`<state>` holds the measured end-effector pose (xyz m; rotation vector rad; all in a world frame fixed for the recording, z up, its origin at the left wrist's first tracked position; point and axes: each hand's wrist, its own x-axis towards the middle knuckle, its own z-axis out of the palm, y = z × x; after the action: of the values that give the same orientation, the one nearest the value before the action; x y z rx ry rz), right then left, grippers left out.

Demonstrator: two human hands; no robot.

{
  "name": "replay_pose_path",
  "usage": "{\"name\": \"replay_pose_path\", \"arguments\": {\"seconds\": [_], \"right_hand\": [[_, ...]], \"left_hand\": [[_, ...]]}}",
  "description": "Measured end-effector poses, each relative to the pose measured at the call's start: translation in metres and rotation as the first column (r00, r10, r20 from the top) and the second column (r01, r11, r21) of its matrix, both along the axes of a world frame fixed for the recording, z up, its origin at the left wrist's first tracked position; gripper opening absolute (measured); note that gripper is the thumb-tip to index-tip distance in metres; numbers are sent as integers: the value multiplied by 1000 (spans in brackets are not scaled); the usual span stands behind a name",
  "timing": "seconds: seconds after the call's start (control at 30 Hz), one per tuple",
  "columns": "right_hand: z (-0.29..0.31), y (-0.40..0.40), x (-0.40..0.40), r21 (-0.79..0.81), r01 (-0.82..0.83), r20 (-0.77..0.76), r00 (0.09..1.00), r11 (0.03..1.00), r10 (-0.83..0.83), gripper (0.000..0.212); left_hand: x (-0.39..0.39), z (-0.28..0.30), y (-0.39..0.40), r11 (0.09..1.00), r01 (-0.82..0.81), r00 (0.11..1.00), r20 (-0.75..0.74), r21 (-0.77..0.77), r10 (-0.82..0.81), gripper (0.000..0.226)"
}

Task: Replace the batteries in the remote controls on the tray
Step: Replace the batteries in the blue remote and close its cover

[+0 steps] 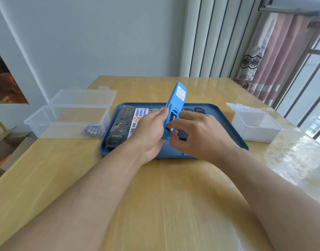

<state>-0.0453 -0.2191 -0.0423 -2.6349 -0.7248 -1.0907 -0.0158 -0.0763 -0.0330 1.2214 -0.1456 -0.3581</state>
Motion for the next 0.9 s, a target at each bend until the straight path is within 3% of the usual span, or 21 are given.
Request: {"name": "replay_pose_path", "arguments": {"seconds": [0.37, 0.43, 0.5, 0.57, 0.67, 0.8, 0.87, 0.9], "right_hand": [[1, -18, 6, 35, -130, -247, 960, 991, 135, 18], [-2, -17, 8, 106, -147, -265, 949, 984, 170, 16], [1, -13, 7, 304, -126, -279, 936, 944, 215, 12], [9, -10, 4, 567, -44, -326, 905, 823, 273, 11], [21, -9, 2, 837, 89, -354, 840, 540, 411, 17], [23, -15, 6, 931, 279, -364, 772, 236, 521, 15], [21, -20, 8, 909, 387, -401, 712, 154, 577, 14], [21, -24, 8, 892, 423, -428, 675, 160, 602, 14]], "left_hand": [[2, 2, 8, 988, 19, 999, -36, 156, -13, 31], [2, 0, 7, 987, 27, 999, -31, 161, -22, 33], [2, 0, 6, 989, 28, 999, -37, 148, -22, 34], [2, 0, 5, 988, 8, 999, -41, 157, -2, 35], [3, -2, 5, 985, -32, 999, -27, 169, 37, 36], [5, -2, 3, 988, -105, 994, 0, 116, 106, 33], [6, -2, 4, 986, -143, 990, 5, 88, 143, 33], [7, -2, 4, 984, -159, 987, 2, 80, 159, 33]]}}
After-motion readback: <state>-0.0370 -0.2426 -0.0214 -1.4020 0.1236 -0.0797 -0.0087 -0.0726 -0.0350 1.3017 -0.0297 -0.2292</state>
